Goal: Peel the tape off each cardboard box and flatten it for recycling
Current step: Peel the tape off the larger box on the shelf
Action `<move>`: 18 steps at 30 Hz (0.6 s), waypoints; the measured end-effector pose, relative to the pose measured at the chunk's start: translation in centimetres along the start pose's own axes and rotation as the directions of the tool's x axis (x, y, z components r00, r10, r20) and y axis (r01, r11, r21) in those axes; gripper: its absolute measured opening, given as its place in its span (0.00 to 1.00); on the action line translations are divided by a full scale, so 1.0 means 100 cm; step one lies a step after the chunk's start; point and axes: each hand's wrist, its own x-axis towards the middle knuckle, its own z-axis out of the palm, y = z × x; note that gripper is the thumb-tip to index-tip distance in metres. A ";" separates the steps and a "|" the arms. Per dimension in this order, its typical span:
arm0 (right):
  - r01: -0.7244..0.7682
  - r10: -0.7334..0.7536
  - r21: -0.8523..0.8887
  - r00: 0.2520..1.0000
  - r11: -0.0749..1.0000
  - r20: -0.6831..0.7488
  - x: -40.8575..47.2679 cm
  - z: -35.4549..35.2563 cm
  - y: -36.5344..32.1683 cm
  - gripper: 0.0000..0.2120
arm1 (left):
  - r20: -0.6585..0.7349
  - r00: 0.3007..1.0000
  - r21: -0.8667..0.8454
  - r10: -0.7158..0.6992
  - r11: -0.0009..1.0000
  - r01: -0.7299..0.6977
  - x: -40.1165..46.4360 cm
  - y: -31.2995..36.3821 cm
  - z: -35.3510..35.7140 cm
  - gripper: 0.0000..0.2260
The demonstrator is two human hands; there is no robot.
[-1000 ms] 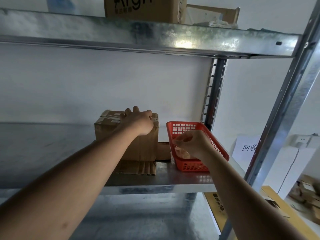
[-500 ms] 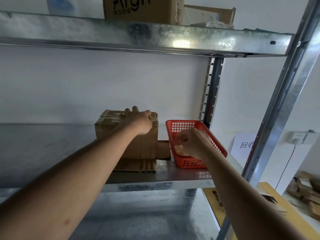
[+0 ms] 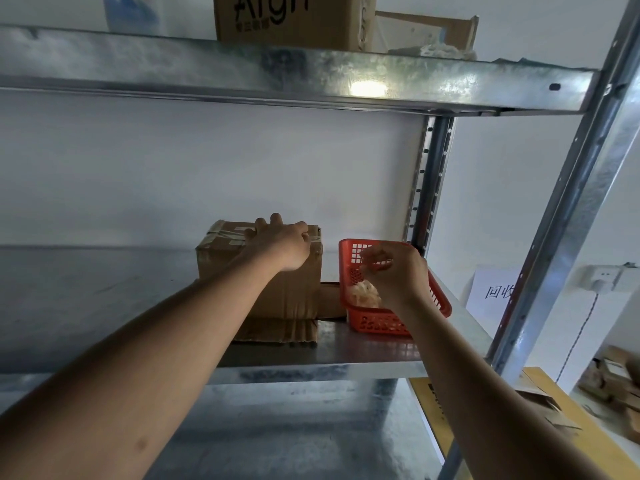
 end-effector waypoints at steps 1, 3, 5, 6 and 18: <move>0.023 -0.023 0.016 1.000 1.000 -0.002 0.000 0.000 -0.003 0.13 | 0.000 1.000 0.004 0.000 1.000 0.000 0.000 0.000 0.000 0.20; 0.068 -0.070 0.046 0.997 0.997 0.027 0.001 0.003 -0.009 0.10 | 0.005 1.000 0.004 0.000 1.000 0.000 0.000 0.001 0.000 0.20; 0.090 -0.096 0.080 0.993 0.993 0.076 0.001 0.008 -0.016 0.07 | 0.010 1.000 -0.002 -0.002 1.000 0.002 -0.001 0.000 -0.001 0.21; 0.093 -0.101 0.093 0.991 0.991 0.091 0.001 0.011 -0.020 0.06 | 0.014 1.000 -0.005 0.000 1.000 0.000 -0.001 -0.001 -0.001 0.21; 0.314 -0.311 0.022 0.925 0.949 0.216 -0.001 0.056 -0.057 0.12 | -0.039 0.990 -0.036 0.138 0.990 -0.140 -0.011 -0.059 -0.018 0.15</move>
